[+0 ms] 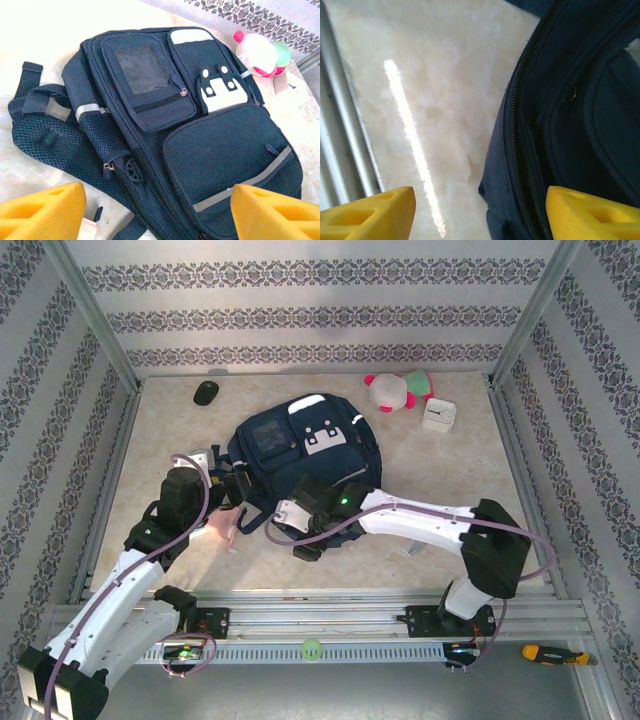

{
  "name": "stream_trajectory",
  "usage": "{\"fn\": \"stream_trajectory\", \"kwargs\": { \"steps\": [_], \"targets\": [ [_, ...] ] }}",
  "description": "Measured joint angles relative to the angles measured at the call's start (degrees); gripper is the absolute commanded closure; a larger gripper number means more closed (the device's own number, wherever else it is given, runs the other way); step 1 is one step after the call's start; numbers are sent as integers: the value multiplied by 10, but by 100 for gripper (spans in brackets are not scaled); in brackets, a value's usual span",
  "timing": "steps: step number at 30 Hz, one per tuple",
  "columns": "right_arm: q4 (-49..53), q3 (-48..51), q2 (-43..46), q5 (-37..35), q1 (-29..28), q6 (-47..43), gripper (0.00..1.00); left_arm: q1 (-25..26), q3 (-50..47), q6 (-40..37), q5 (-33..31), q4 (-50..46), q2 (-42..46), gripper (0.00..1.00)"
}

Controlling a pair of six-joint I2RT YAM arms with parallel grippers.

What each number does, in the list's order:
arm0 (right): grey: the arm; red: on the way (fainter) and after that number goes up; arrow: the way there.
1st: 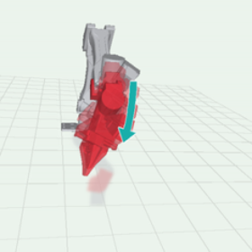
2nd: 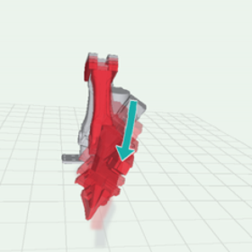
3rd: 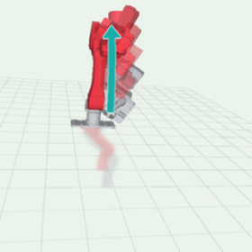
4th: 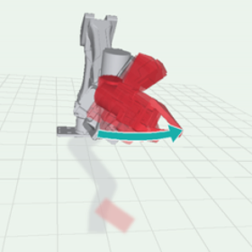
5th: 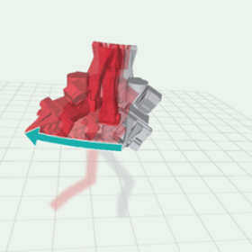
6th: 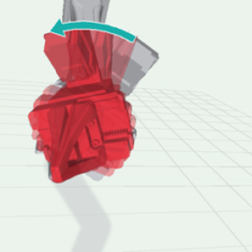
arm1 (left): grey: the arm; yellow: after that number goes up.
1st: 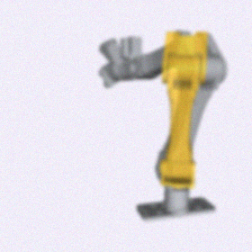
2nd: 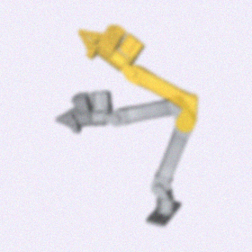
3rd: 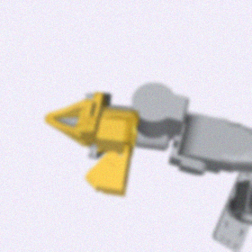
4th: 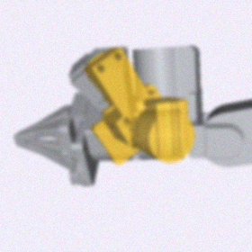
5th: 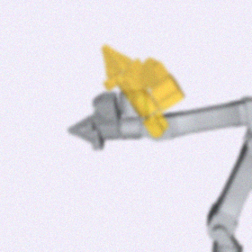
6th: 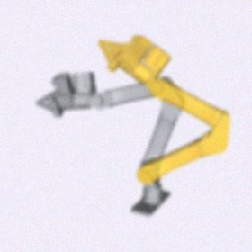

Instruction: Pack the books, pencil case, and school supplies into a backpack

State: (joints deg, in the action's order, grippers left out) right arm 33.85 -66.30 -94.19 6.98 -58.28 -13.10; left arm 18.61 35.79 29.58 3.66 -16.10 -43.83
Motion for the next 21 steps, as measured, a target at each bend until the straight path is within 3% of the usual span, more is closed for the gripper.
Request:
{"fn": "stream_trajectory", "kwargs": {
  "steps": [2,3,11,15,21],
  "targets": [
    [-6,-3,-21,-14,0,-9,39,0,-5,5,-3,0,1,25],
    [-10,-4,-32,-22,0,-12,49,0,-7,7,-3,0,0,25],
    [-63,22,-46,-83,1,-22,98,-4,-24,11,2,0,-13,25],
    [-46,37,41,-14,44,-59,100,-11,-35,12,25,6,-28,27],
    [-15,30,198,132,191,-147,100,-11,-67,-6,103,73,-49,30]
  ]
}}
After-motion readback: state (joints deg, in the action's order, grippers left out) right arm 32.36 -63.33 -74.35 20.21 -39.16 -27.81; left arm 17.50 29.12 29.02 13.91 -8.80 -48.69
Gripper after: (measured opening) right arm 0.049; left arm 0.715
